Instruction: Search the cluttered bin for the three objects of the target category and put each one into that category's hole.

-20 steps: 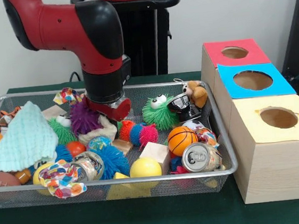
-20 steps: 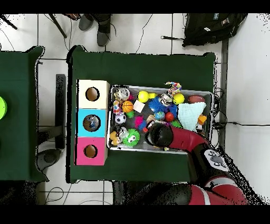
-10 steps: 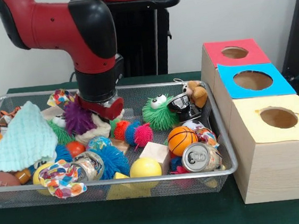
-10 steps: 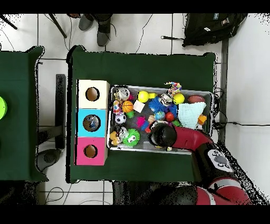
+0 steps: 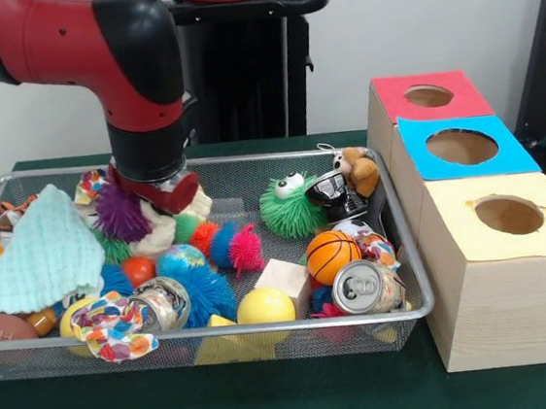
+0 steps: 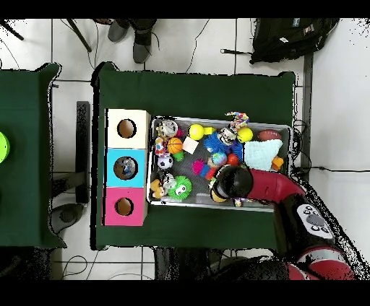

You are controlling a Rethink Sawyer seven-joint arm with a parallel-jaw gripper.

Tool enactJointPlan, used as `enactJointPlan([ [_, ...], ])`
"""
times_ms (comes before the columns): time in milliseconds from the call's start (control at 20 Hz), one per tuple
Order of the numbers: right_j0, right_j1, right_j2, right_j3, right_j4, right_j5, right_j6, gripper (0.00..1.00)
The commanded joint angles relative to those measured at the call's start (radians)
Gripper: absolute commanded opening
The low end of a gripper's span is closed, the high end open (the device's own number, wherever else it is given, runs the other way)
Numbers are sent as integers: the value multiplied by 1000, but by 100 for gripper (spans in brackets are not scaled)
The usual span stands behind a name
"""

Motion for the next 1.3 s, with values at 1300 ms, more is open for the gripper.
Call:
enactJointPlan([
  [1300, -15, -422, 203, 81, 124, 534, -136, 0],
])
